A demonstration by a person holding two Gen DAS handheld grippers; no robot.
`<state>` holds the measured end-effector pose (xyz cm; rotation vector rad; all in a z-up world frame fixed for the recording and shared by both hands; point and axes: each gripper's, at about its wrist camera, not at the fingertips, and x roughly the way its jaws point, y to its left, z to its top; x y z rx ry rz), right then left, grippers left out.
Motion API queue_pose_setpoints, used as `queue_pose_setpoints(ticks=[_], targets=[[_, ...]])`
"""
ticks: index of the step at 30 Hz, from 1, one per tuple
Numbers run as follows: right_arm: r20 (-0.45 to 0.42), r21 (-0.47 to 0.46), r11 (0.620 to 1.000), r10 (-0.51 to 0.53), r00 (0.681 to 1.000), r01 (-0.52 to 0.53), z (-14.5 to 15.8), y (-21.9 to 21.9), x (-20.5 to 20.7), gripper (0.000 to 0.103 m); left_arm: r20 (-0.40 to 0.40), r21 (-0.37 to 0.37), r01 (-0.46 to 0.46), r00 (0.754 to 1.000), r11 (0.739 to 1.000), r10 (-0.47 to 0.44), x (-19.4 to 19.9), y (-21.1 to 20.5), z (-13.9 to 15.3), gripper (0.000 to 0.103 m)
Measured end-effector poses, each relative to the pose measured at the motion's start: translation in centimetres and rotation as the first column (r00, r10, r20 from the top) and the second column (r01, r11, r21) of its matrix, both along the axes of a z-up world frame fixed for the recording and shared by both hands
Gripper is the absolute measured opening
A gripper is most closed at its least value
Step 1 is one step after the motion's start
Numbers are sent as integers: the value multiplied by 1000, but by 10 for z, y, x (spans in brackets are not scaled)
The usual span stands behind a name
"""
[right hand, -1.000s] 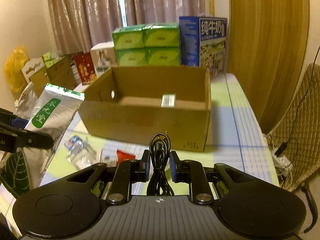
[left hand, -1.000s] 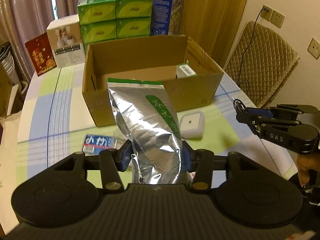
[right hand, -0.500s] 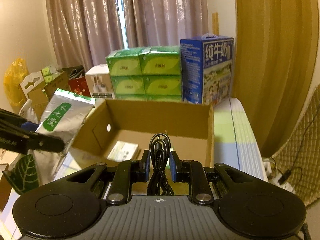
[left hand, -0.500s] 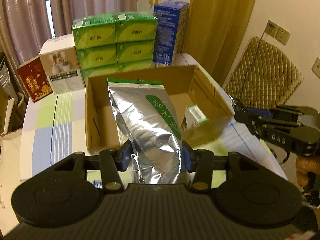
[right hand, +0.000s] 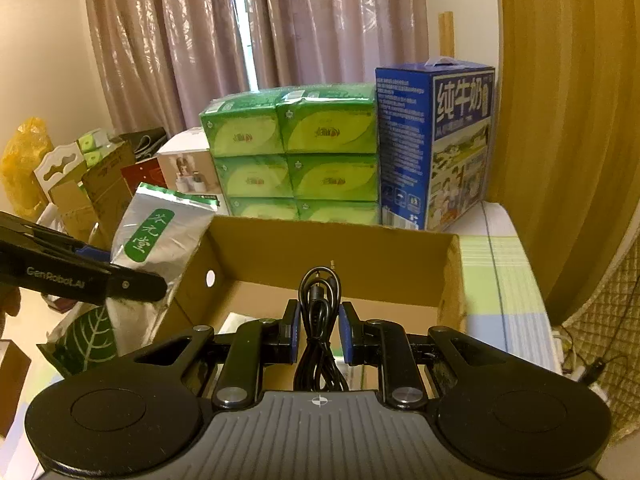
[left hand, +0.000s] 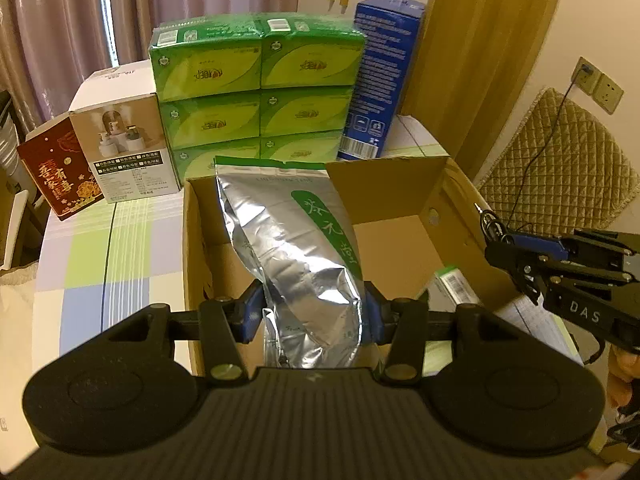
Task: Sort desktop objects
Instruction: 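Lower the foil bag and cable into the cardboard box and open both tools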
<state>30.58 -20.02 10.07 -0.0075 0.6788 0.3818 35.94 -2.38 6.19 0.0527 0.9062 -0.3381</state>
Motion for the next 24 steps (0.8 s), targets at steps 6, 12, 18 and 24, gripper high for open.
queue_pose_setpoints(ticks=[6,12,18,24], targets=[[-10,11,1000,-12,1000,12,-13,10,16,17,-2,-6,-4,1000,1000,4,23,2,-13,45],[-20,22,1000,-15,1000,16,-23,14,29,17,7,-6,-7,1000,1000,7,39,-1,-24,46],[-41,41,999,-18,999,20,-30,16,38,17,22,-34,-35,999,999,36,42,3,-26,48],[-34,107,994,0,999,4,-35,18,42,23,34,-49,-40,999,998,42,30,10,-25,49]])
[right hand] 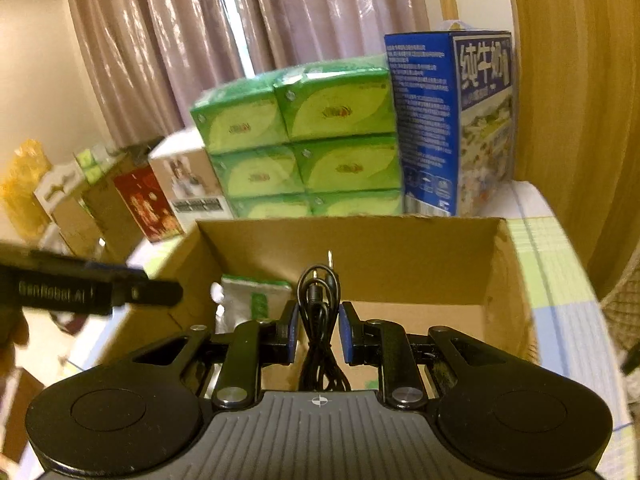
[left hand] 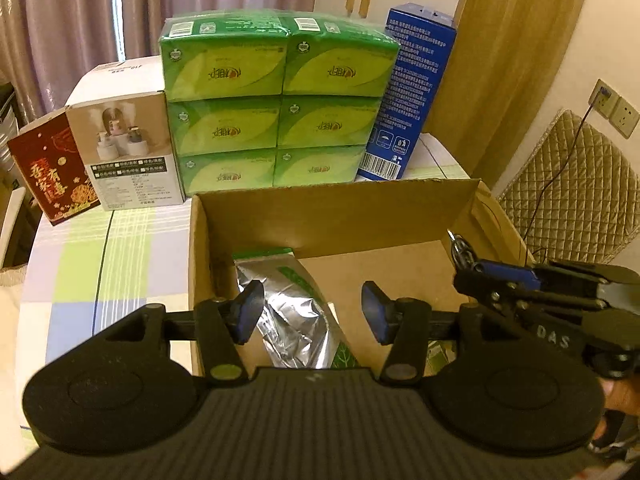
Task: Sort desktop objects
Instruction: 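Lower the foil bag and cable into the cardboard box and open both tools, then move both tools back over the remaining items on the table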
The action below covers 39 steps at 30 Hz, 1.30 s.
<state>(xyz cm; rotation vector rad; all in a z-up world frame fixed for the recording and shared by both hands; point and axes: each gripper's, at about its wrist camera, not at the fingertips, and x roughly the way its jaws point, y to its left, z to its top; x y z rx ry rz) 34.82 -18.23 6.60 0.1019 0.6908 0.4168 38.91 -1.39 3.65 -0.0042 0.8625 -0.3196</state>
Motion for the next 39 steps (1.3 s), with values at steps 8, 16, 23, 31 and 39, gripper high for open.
queue_pose_setpoints(ticks=[8,16,23,31,39], targets=[[45,32,999,-33,998,31,13,-13,-17,61,8,-15,-7,1000,1000,8,-30,13,-1,50],[59,35,998,-58,997,56,31,-32,-64,67,13,-35,-36,999,999,36,-77,24,5,55],[52,63,996,-70,996,67,37,-42,-127,77,8,-65,-69,998,996,69,-134,36,12,60],[-8,107,991,-77,997,78,25,-46,-203,86,46,-28,-121,991,992,123,-208,51,20,77],[-44,86,993,-74,996,77,11,-48,-267,92,77,28,-155,985,988,152,-276,56,16,87]])
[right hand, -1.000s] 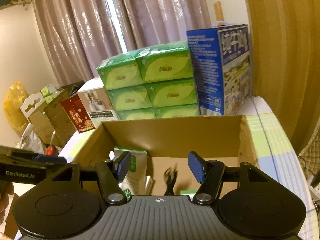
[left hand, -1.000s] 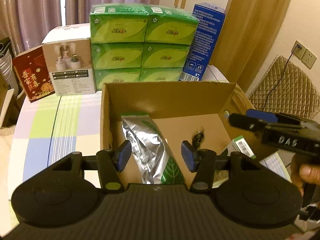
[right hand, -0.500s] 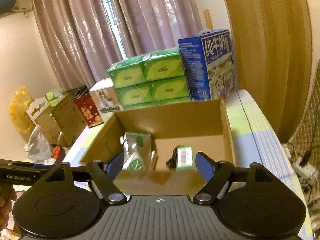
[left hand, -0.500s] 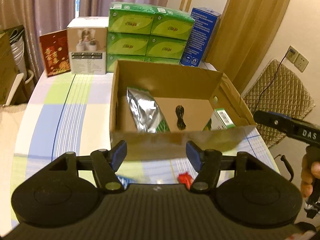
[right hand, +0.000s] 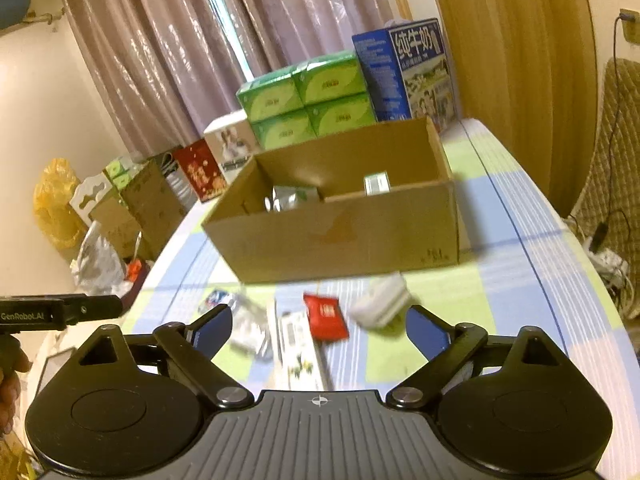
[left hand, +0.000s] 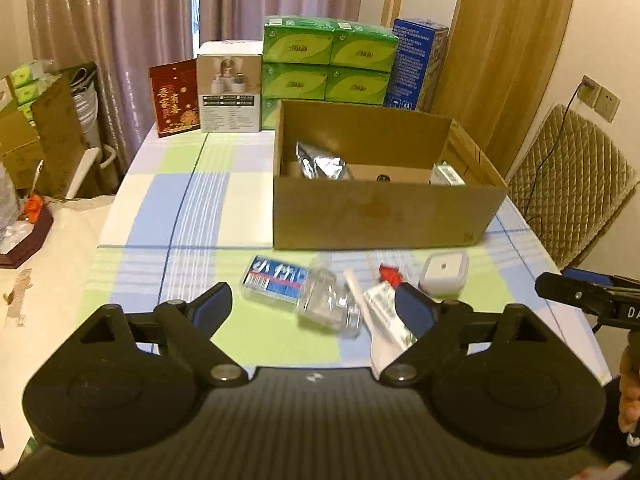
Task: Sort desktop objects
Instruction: 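Move both tools back over the remaining items on the table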
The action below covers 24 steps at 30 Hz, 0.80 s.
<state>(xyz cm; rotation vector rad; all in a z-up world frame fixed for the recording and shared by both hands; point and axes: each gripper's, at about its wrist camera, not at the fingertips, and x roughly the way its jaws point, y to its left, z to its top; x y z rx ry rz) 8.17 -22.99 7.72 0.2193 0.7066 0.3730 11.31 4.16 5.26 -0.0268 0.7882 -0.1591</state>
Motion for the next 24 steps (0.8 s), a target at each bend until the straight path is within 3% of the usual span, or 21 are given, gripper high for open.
queue_pose_setpoints(ticks=[10,15,24], targets=[[-36,-16,1000,5,999,-5,-15,-4,-42,93,1,55,-16,1000,998,16,-56,-7,-19,93],[-46,-30,999,17,999,-18,-18,-4,-49,93,-11,11,-40,999,999,40,-68,-8,-30,93],[-73,-37,999,19,997,-22,-23,-5,-53,93,-50,7,-52,997,999,53,-76,-12,-48,93]])
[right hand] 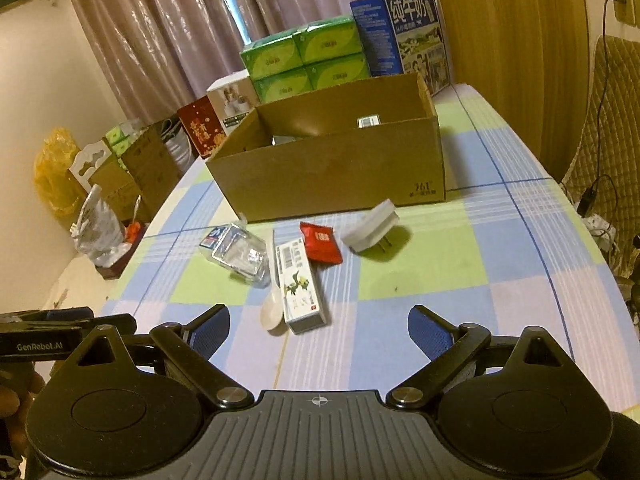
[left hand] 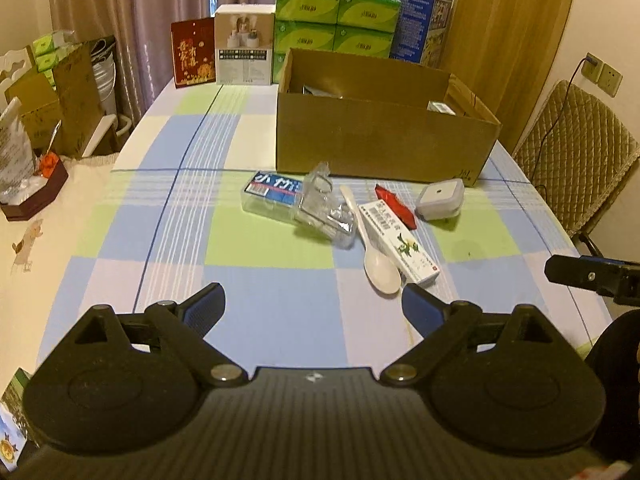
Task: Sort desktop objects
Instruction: 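Move both tools back over the remaining items on the table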
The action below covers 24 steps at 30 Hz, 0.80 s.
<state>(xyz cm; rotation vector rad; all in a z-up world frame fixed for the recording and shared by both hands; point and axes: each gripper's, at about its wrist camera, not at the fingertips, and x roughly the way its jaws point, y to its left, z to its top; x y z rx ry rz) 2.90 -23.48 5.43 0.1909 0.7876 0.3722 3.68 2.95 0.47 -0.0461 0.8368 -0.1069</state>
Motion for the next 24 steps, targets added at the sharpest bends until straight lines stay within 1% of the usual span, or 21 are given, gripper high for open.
queue_pose_setpoints(ticks=[9,18,24], targets=[[-14,-20,1000,12,1000,-12,-9,5,2,93,-30,0,-4,1000,1000,4,-4,-2,-13,93],[-29,-39,999,12,1000,-13,-18,6,7,93,-52,-1,0,999,1000,0,0,-3,-23,93],[-14,-88,995,49,999,-50,-27,14,13,93,-60,-4,2,998,1000,-3,5,-5,-29,93]])
